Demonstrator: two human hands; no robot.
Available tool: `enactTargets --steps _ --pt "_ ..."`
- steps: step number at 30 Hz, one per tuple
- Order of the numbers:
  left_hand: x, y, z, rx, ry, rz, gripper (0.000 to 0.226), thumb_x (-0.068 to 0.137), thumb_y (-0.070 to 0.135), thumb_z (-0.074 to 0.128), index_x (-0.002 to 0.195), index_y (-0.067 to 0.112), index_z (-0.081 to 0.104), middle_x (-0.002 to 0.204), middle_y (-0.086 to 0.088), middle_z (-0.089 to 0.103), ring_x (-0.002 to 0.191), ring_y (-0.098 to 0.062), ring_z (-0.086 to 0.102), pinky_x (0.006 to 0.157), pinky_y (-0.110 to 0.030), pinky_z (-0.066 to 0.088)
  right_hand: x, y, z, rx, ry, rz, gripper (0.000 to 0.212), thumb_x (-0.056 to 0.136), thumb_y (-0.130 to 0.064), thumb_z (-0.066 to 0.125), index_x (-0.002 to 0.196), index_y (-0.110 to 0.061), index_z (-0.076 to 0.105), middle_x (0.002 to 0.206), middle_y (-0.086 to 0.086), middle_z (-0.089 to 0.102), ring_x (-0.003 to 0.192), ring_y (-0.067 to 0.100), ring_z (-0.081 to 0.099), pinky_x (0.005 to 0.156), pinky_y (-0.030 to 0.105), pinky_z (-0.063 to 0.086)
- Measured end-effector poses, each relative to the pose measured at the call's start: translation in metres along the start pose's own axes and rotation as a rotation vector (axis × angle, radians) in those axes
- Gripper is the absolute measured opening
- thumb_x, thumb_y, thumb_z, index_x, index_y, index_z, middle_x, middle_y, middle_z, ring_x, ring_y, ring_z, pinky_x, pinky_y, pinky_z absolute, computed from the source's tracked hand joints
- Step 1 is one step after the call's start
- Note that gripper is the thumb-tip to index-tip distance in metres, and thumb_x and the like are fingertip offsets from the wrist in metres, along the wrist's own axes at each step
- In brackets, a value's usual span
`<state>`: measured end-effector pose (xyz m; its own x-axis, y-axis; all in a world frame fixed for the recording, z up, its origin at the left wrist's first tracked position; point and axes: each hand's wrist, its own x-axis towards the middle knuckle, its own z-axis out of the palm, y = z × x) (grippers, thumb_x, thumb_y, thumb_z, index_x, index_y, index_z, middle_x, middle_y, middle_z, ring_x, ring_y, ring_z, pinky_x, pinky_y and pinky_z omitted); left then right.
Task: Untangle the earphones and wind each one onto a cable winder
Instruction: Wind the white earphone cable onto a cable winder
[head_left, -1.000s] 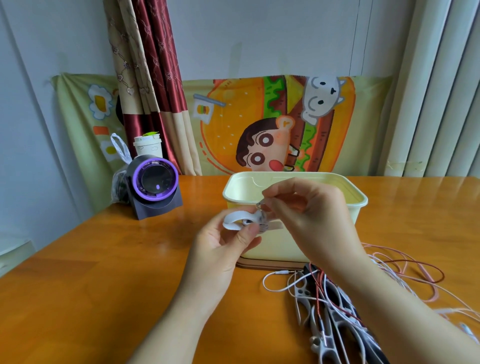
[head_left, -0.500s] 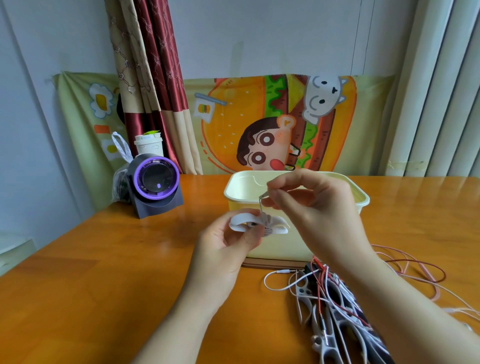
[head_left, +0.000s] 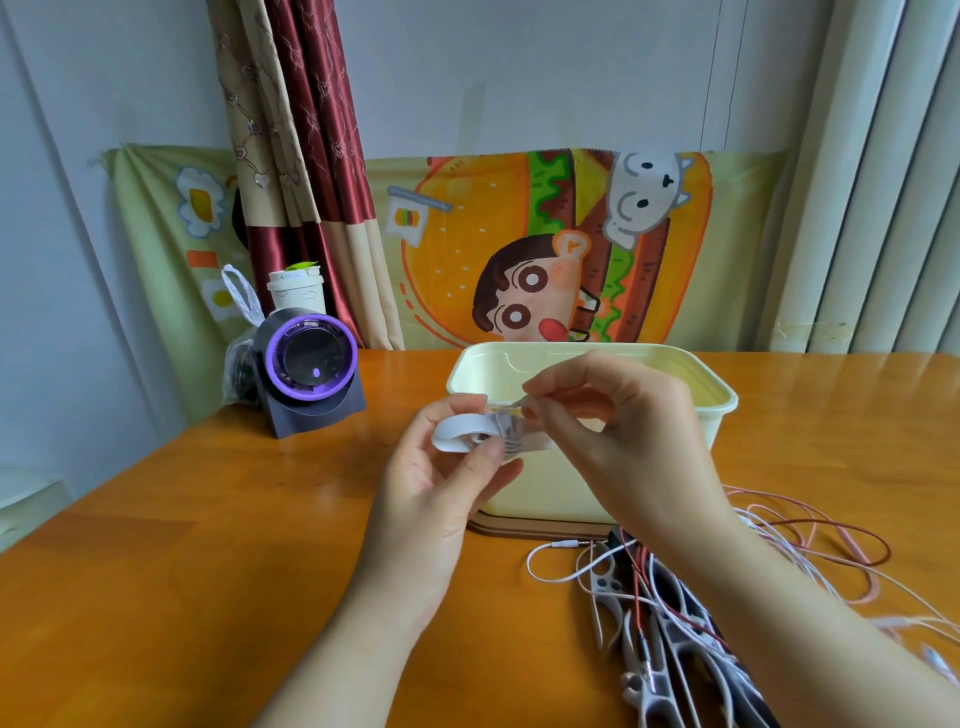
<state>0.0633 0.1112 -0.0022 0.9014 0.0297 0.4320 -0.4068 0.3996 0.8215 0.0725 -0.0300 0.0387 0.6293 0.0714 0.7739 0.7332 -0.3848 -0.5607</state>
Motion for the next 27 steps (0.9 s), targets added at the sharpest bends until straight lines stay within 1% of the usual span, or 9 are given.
enactTargets --steps 2,4,9,13,17,20,22,24,27 --pt "0.0005 -0.0001 -0.0011 -0.001 0.024 0.006 0.026 0.07 0.014 0.068 0.094 0.022 0.07 0.094 0.001 0.073 0.091 -0.015 0.07 0.075 -0.027 0.057 -0.0015 0.0008 0.002 -0.013 -0.008 -0.062 0.016 0.079 0.001 0.069 0.082 -0.015 0.07 0.079 -0.003 0.071 0.073 0.002 0.069 0.068 0.017 0.056" --pt "0.0004 0.0002 -0.0006 0.042 0.025 0.021 0.024 0.07 0.017 0.065 0.091 0.026 0.074 0.094 0.002 0.073 0.093 -0.014 0.07 0.077 -0.026 0.057 -0.003 0.0012 0.0028 -0.028 -0.018 -0.102 0.013 0.078 0.001 0.069 0.082 -0.011 0.071 0.079 -0.001 0.07 0.074 0.002 0.068 0.068 0.014 0.054" --pt "0.0002 -0.0021 -0.0016 0.145 0.035 0.064 0.02 0.071 0.024 0.067 0.087 0.034 0.076 0.096 0.002 0.073 0.096 -0.016 0.069 0.083 -0.028 0.055 -0.0033 0.0013 0.0019 -0.047 -0.047 -0.13 0.011 0.078 -0.003 0.068 0.081 -0.014 0.071 0.079 -0.004 0.07 0.075 0.001 0.066 0.062 0.008 0.048" --pt "0.0004 -0.0046 -0.0028 0.264 0.073 0.098 0.016 0.079 0.036 0.077 0.094 0.037 0.073 0.104 -0.002 0.07 0.104 -0.023 0.066 0.088 -0.033 0.053 -0.0035 0.0022 0.0023 -0.085 -0.054 -0.173 0.008 0.077 -0.008 0.066 0.08 -0.015 0.07 0.077 -0.004 0.069 0.074 0.005 0.066 0.063 0.015 0.051" --pt "0.0001 -0.0043 -0.0026 0.302 0.105 0.096 0.022 0.073 0.043 0.077 0.095 0.038 0.073 0.106 -0.001 0.07 0.105 -0.024 0.065 0.093 -0.04 0.052 -0.0039 0.0047 0.0032 -0.112 -0.052 -0.238 0.005 0.078 -0.009 0.065 0.08 -0.012 0.069 0.077 -0.003 0.067 0.074 0.006 0.064 0.066 0.02 0.052" --pt "-0.0007 -0.004 0.0002 0.285 0.106 0.093 0.021 0.072 0.041 0.08 0.092 0.038 0.073 0.105 -0.002 0.07 0.103 -0.023 0.066 0.091 -0.037 0.053 -0.0046 0.0074 0.0041 -0.115 -0.049 -0.272 0.005 0.08 -0.013 0.064 0.08 -0.011 0.068 0.077 -0.004 0.066 0.074 0.005 0.062 0.067 0.022 0.052" --pt "-0.0015 -0.0047 0.0024 0.277 0.123 0.091 0.022 0.068 0.044 0.075 0.09 0.039 0.074 0.104 -0.002 0.07 0.1 -0.022 0.067 0.087 -0.033 0.054 -0.0049 0.0088 0.0032 -0.129 -0.065 -0.295 0.003 0.079 -0.01 0.065 0.081 -0.01 0.067 0.079 -0.007 0.065 0.074 0.004 0.061 0.066 0.022 0.052" --pt "-0.0023 -0.0057 0.0033 0.264 0.142 0.083 0.026 0.065 0.045 0.071 0.089 0.035 0.075 0.103 -0.003 0.07 0.099 -0.022 0.068 0.084 -0.029 0.054 -0.0047 0.0088 0.0016 -0.156 -0.093 -0.316 0.005 0.078 -0.007 0.065 0.082 -0.009 0.066 0.08 -0.008 0.064 0.076 0.004 0.06 0.065 0.019 0.051" --pt "-0.0033 -0.0071 0.003 0.249 0.159 0.07 0.031 0.063 0.045 0.071 0.09 0.029 0.074 0.102 -0.003 0.072 0.097 -0.021 0.069 0.081 -0.028 0.054 -0.0038 0.0085 -0.0008 -0.205 -0.137 -0.359 0.005 0.081 -0.013 0.061 0.083 -0.009 0.064 0.082 -0.005 0.066 0.078 0.007 0.06 0.062 0.013 0.049"
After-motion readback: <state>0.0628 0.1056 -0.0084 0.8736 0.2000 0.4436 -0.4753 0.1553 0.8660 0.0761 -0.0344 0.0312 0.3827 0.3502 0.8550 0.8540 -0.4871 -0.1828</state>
